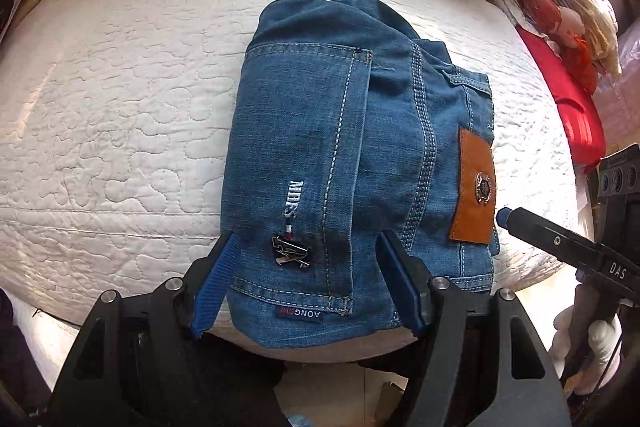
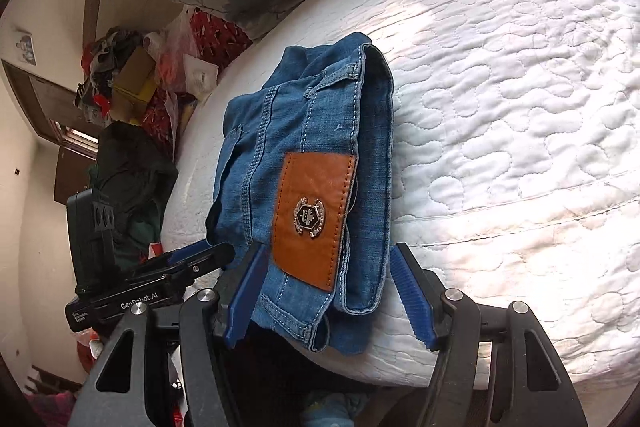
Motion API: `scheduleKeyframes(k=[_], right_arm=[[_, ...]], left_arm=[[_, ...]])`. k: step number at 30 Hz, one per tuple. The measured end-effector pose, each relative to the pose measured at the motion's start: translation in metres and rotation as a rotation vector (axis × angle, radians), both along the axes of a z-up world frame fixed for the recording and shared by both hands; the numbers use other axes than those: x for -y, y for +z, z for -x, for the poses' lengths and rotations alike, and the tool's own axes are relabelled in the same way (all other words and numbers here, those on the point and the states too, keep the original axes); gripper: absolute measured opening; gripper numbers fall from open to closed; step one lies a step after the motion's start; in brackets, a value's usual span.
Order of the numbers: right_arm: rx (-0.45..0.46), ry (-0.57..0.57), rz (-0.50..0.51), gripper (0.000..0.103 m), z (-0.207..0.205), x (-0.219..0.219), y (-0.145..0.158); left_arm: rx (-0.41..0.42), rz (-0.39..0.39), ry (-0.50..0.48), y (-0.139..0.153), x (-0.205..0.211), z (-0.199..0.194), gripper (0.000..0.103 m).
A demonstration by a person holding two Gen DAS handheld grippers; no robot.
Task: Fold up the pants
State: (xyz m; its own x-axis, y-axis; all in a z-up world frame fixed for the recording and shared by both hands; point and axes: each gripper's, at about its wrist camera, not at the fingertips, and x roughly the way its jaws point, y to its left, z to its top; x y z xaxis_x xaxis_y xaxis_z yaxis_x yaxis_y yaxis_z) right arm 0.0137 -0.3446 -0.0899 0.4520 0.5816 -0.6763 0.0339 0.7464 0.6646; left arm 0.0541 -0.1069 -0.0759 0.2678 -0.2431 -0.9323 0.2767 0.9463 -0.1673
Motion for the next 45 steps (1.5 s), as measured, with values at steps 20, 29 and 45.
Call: scheduleKeyframes(k=[20, 29, 45], right_arm=[[-0.132, -0.150, -0.108, 0.101, -0.007, -0.010, -0.023], [-0.043, -0.160, -0.085, 0.097, 0.014, -0.009, -0.005], [-0.096, 0.044, 0.249, 0.037, -0.020, -0.025, -0.017]], left_arm=[[-0.030, 0.137, 0.090, 0.013, -0.055, -0.002, 0.069], [-0.116, 0.207, 0.196, -0.010, -0.091, -0.005, 0.069], [-0.186, 0.136, 0.172, -0.036, -0.046, -0.014, 0.071]])
